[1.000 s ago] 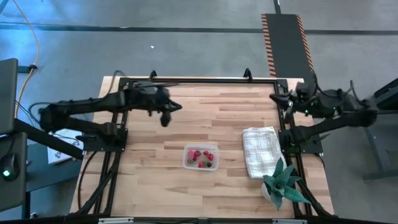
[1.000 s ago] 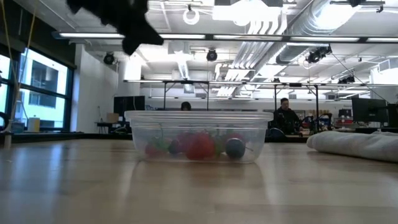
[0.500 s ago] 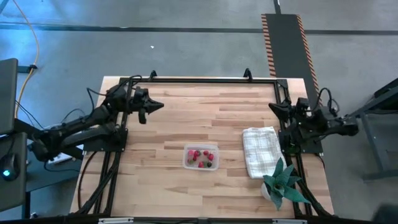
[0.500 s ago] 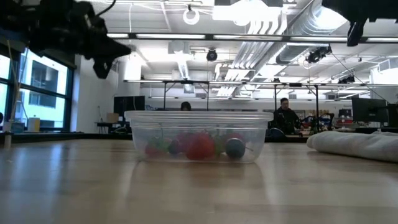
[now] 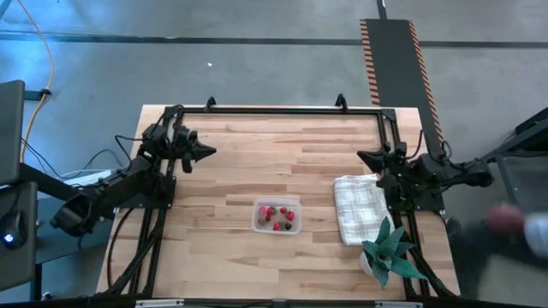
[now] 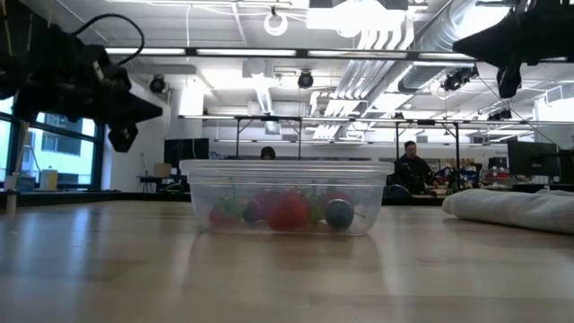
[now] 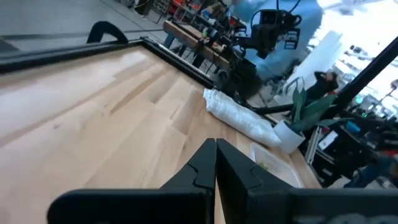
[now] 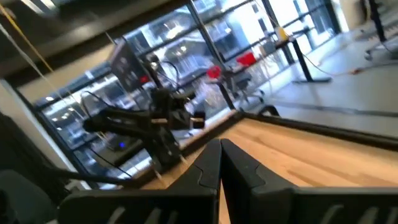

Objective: Pick and placing Produce into tupperware
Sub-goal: Return to Home Position

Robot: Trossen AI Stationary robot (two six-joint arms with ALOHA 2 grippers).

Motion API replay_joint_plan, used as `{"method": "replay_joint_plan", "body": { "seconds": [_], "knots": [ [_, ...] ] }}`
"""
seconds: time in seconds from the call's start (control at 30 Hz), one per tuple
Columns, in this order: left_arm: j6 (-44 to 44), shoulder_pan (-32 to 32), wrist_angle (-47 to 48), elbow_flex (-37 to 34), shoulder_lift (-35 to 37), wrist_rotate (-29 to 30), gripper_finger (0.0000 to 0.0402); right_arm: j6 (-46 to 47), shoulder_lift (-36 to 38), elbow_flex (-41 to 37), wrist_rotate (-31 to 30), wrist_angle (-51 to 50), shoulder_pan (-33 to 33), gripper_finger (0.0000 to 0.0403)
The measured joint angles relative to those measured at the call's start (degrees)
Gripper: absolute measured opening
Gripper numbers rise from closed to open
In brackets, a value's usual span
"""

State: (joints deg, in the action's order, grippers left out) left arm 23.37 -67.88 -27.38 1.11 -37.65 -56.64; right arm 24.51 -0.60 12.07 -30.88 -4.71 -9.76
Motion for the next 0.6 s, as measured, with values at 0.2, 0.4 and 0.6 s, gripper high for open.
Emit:
{"method": "replay_joint_plan", "body": {
  "seconds": [0.2, 0.4, 0.6],
  "knots": [
    [-2.3, -6.6, 0.3, -0.7, 0.0, -6.3, 0.0000, 2.6, 0.0, 0.0, -0.1, -5.2, 0.0, 0.0000],
    [-4.1, -12.9, 0.8, -0.7, -0.1, -10.1, 0.0000, 7.0, 0.0, 0.0, -0.2, -11.1, 0.0, 0.0000],
    [4.7, -14.1, -1.0, -0.6, 0.0, -16.1, 0.0000, 10.5, 0.0, 0.0, -1.8, -13.3, 0.0, 0.0000]
  ]
}}
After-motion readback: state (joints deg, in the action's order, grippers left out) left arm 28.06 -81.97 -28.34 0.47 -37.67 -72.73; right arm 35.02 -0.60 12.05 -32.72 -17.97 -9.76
